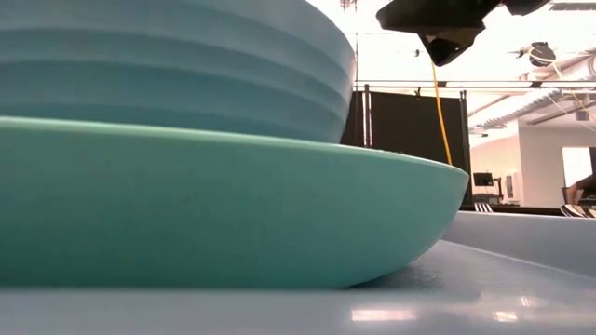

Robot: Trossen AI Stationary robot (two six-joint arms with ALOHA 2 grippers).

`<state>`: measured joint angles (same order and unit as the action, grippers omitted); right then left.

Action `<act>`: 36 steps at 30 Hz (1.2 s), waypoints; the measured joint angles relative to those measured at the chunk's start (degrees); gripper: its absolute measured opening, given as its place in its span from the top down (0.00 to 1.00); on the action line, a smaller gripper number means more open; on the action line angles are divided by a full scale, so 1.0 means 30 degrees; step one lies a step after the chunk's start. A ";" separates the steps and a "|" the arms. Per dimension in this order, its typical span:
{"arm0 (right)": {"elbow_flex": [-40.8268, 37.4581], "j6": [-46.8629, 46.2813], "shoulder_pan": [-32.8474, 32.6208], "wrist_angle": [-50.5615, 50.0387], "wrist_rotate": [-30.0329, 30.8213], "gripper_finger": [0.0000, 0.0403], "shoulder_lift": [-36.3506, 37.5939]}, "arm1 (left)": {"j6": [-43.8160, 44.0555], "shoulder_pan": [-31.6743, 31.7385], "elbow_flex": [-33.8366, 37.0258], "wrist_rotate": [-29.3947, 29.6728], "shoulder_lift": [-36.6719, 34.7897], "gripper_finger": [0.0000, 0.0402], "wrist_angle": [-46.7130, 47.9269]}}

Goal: Set up tray
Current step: Adjust the pink cup on the blue tray

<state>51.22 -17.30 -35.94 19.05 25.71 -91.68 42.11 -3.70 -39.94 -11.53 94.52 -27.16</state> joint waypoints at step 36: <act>-0.0007 0.0051 0.0007 -0.0015 0.0514 0.70 0.0000 | -0.1230 0.0430 -0.0015 -0.0295 0.0481 0.98 -0.0357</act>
<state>51.20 -17.15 -35.92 19.00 27.26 -91.68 38.42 -2.42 -39.99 -12.41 95.96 -28.23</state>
